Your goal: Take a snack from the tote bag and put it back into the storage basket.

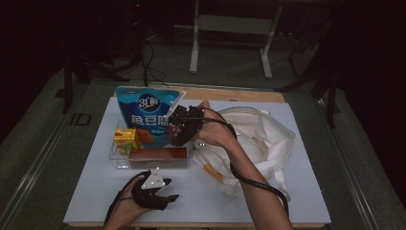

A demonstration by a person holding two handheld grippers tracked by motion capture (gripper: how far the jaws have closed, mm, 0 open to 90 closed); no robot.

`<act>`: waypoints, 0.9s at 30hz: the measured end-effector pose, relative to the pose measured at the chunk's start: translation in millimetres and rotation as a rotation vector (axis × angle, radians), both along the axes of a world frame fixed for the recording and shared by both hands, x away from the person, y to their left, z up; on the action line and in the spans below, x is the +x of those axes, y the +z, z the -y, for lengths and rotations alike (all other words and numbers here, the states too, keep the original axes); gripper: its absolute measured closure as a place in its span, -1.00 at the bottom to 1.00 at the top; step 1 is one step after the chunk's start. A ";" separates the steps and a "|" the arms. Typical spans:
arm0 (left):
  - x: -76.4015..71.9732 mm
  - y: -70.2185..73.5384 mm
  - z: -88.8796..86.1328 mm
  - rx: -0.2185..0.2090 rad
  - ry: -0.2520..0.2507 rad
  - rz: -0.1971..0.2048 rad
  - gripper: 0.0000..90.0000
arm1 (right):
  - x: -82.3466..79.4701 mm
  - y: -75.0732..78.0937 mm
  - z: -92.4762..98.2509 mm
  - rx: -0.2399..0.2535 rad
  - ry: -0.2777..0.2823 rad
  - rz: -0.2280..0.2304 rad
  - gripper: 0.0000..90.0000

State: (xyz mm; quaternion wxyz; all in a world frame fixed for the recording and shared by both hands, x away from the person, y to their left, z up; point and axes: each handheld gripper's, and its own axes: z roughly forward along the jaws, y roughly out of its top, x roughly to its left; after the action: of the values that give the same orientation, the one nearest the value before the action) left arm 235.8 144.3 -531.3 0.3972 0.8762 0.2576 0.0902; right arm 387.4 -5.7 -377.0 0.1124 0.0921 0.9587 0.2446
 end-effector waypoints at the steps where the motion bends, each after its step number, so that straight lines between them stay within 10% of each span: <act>1: -0.1 0.0 0.0 0.000 0.000 0.000 -0.14 | 0.0 -0.5 -0.2 -0.003 -0.003 0.000 -0.47; 27: -0.2 -0.1 0.2 0.002 -0.004 -0.001 -0.14 | 9.8 -16.8 2.4 0.006 -0.027 -0.001 -0.47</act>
State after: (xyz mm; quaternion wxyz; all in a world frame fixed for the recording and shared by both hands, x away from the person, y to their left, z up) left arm 235.6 144.1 -531.5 0.3962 0.8772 0.2561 0.0891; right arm 397.1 -8.1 -393.8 0.1148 0.1055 0.9566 0.2461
